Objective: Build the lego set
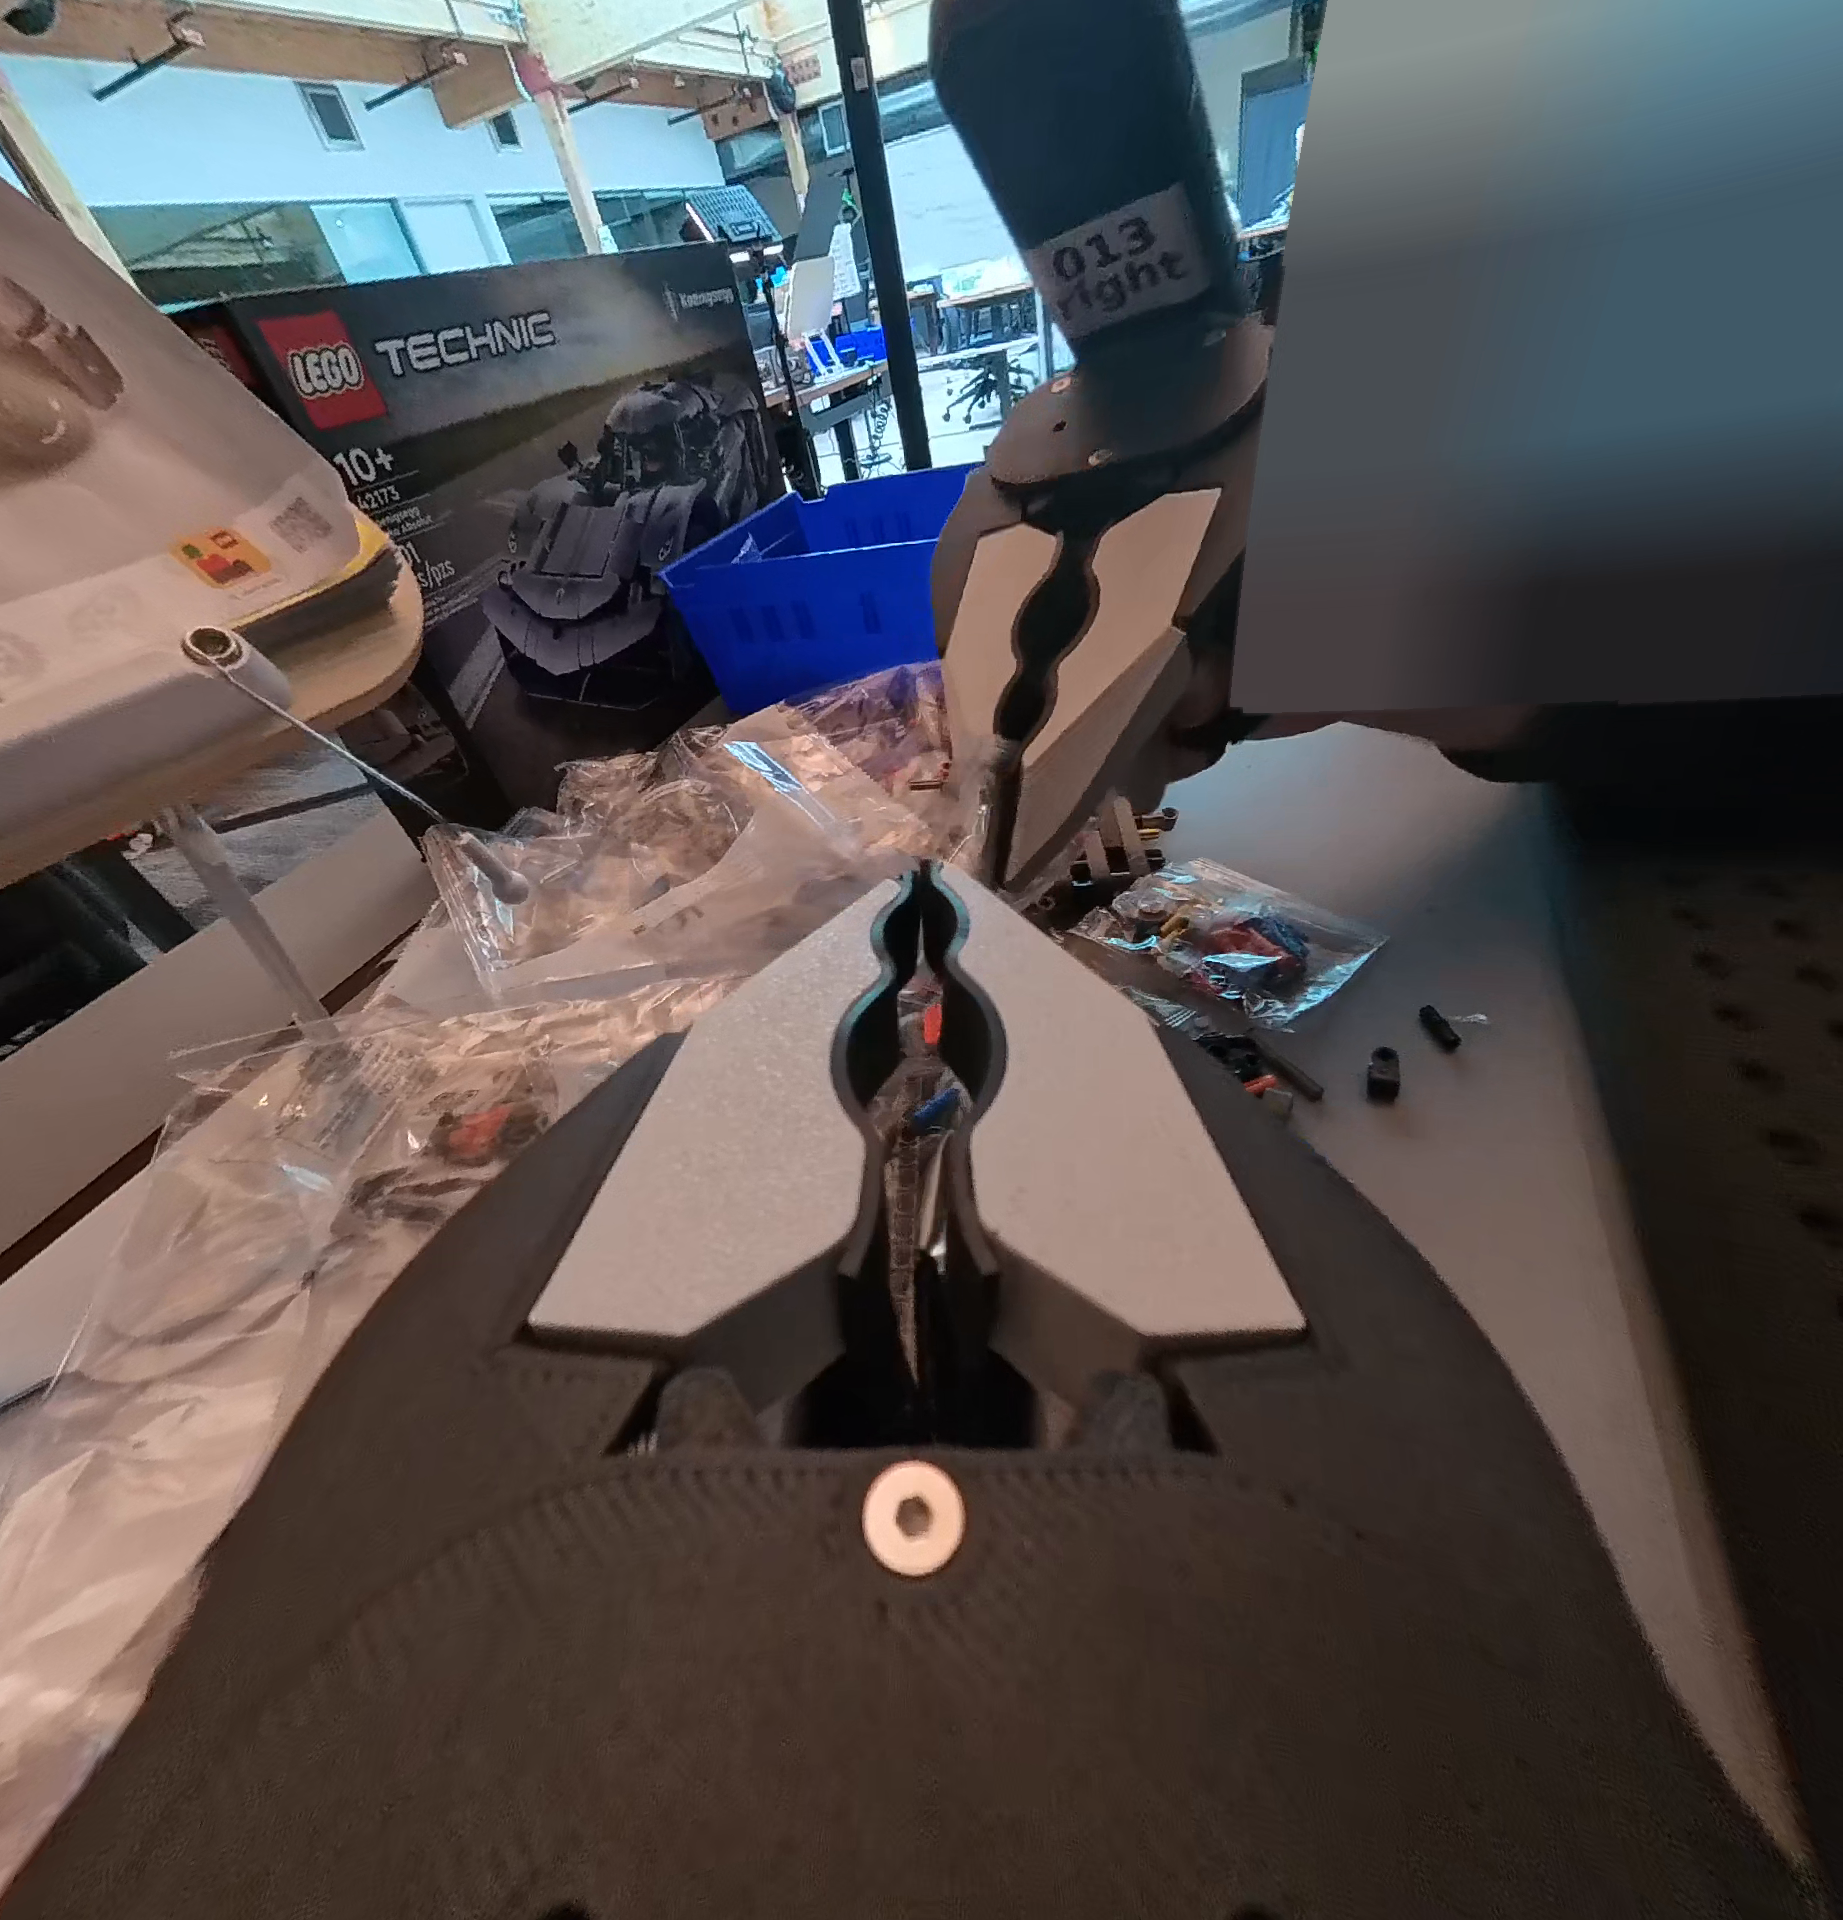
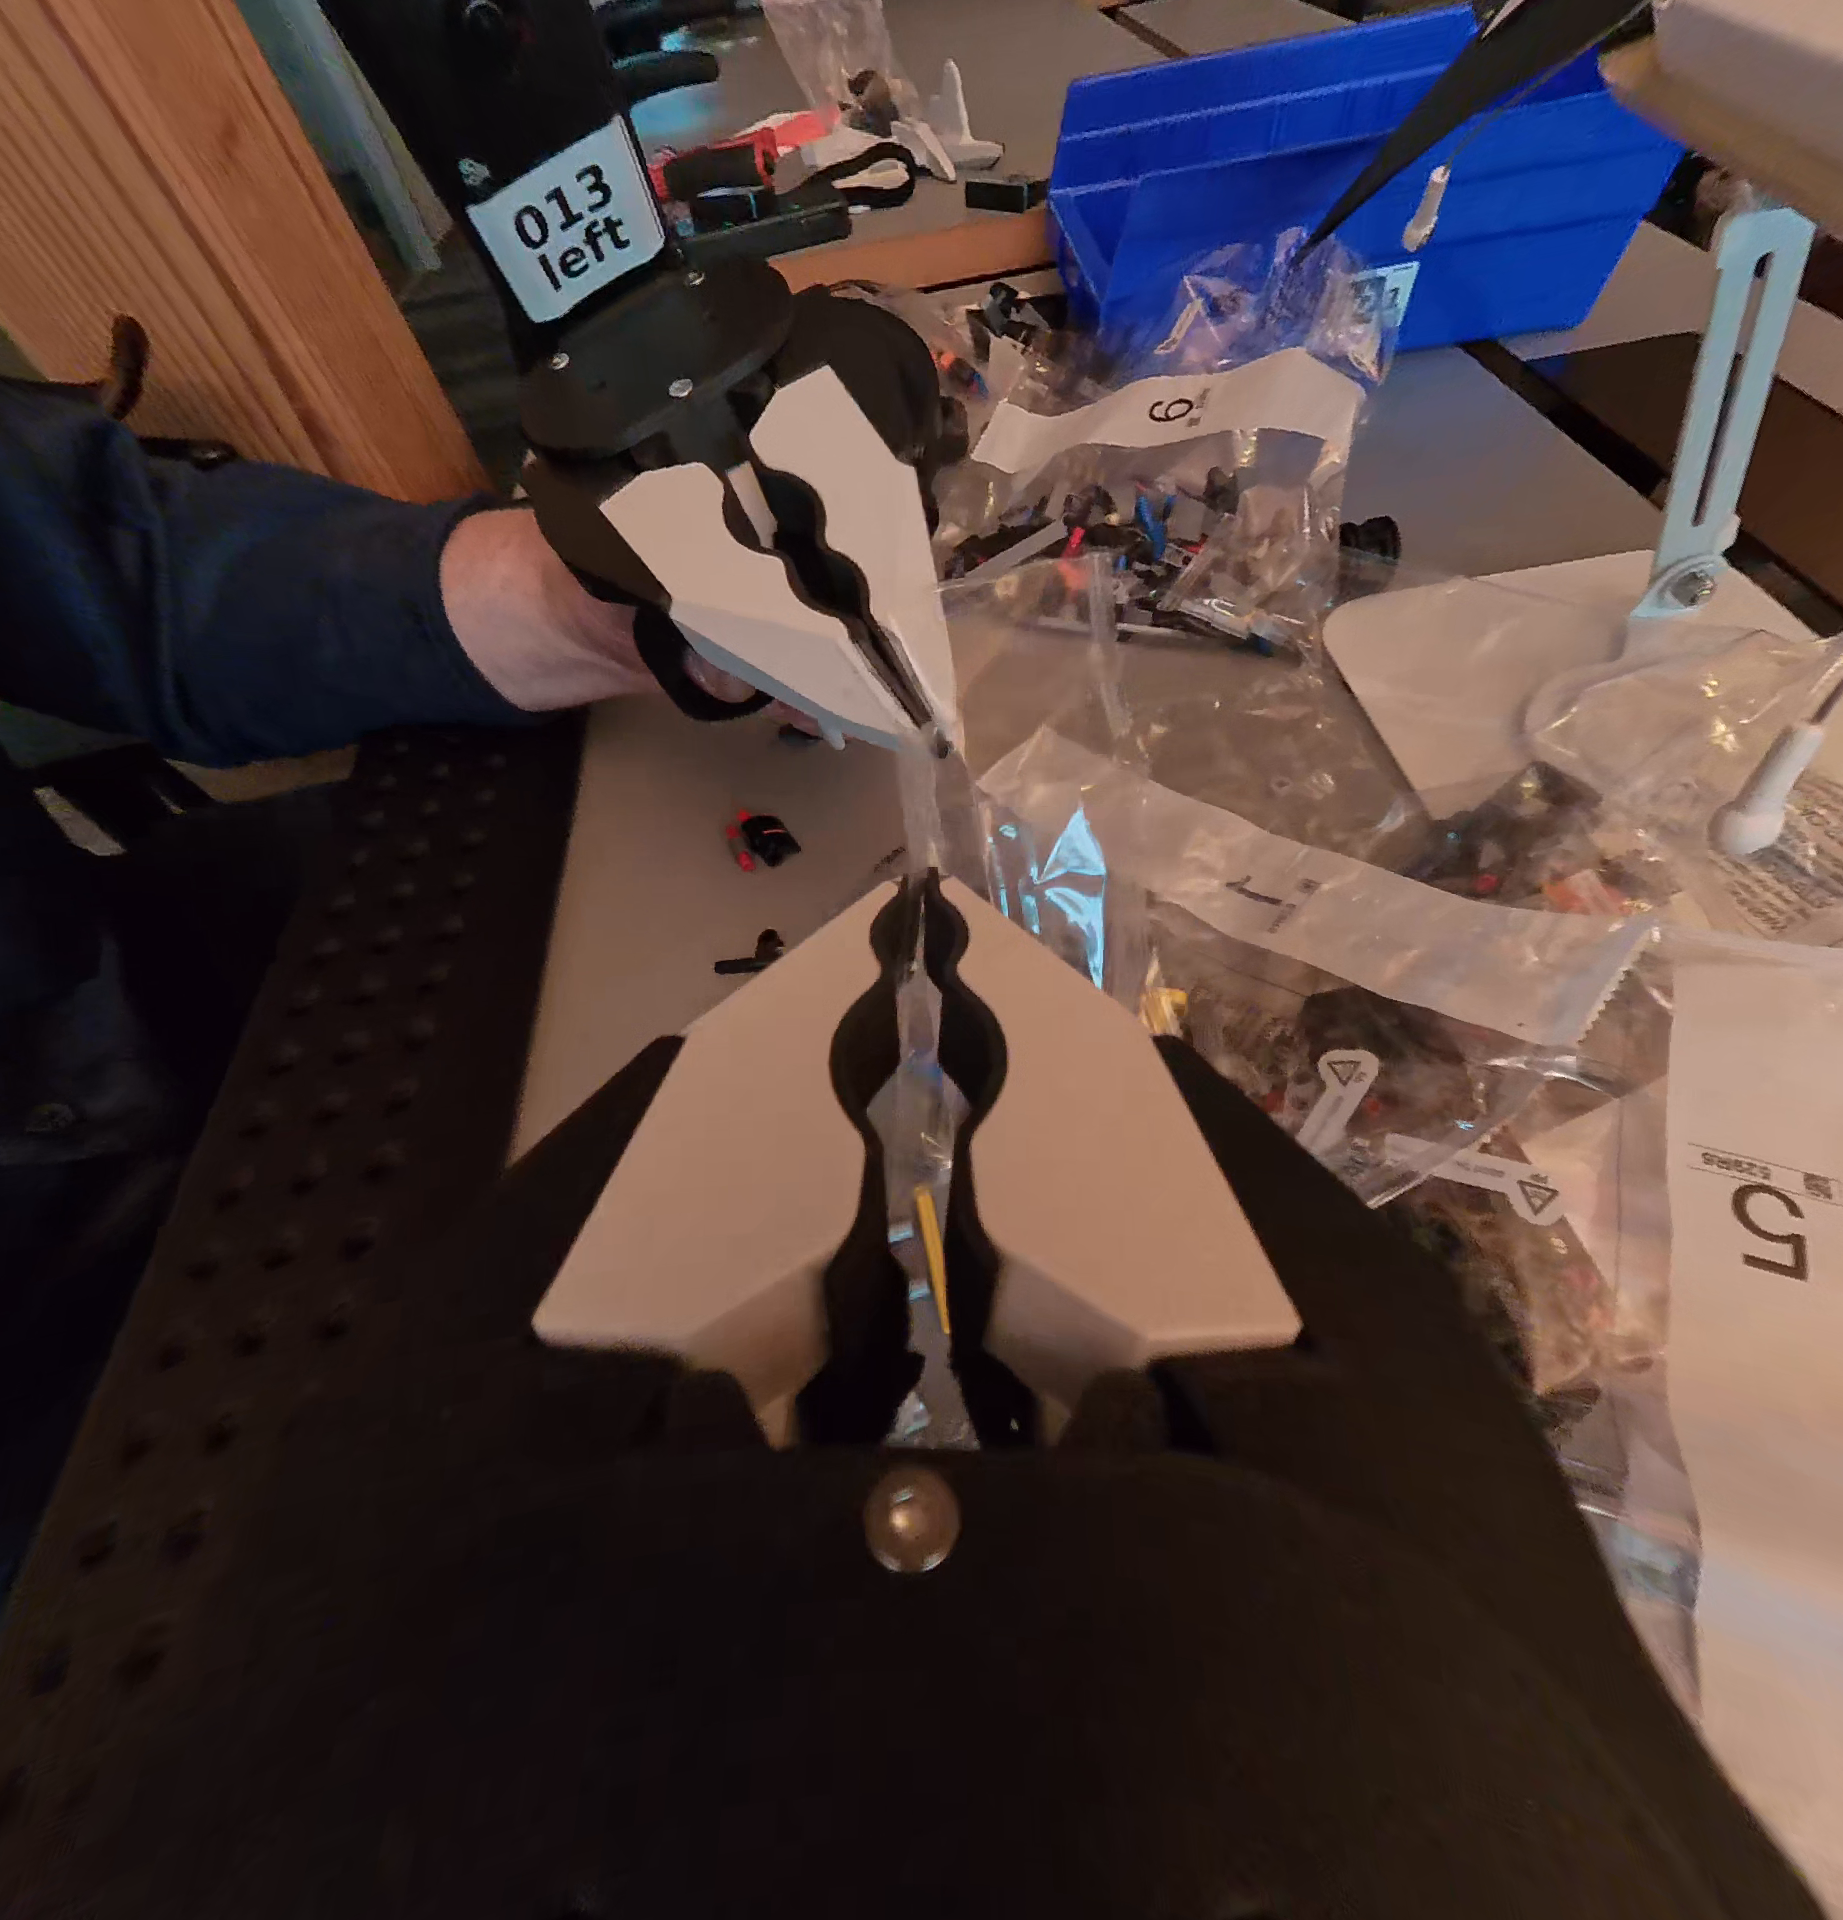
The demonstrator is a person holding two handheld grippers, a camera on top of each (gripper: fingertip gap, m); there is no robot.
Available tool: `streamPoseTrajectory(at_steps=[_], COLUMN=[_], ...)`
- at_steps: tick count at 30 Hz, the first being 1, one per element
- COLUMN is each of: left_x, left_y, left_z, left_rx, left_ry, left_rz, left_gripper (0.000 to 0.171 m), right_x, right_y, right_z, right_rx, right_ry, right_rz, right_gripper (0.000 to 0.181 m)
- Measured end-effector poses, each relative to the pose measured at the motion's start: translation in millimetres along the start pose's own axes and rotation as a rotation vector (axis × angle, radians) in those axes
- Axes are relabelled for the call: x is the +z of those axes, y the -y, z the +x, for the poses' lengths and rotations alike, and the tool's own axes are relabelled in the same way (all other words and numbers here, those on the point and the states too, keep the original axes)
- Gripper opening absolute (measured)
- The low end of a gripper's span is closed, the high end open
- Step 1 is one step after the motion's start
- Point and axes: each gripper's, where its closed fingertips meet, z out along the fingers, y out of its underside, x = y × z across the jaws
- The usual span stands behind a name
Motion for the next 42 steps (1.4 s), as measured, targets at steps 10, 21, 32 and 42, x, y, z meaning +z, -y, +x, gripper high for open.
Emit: streamPoseTrajectory(at_steps=[10, 21, 32, 42], left_x=[-2.0, -0.1, -5.0, -6.2], left_y=[0.6, 0.5, 4.5, 6.4], left_z=[-2.1, -5.4, -16.9, -15.6], left_rx=[-0.022, -0.032, -0.056, -0.011], left_ry=[0.001, 0.029, 0.076, 0.087], left_rz=[0.003, 0.006, 0.038, 0.038], left_gripper=[0.0, 0.0, 0.0, 0.0], right_x=[-11.2, -9.9, -14.6, -16.8], right_y=[8.2, 10.2, 13.7, 26.5], right_z=[6.9, 9.5, 7.4, -0.6], right_rx=[0.036, 0.069, 0.084, 0.014], right_ry=[-0.016, -0.024, 0.009, 0.014], right_rz=[0.067, 0.088, 0.118, 0.172], right_gripper=[0.003, 0.0, 0.0, 0.013])
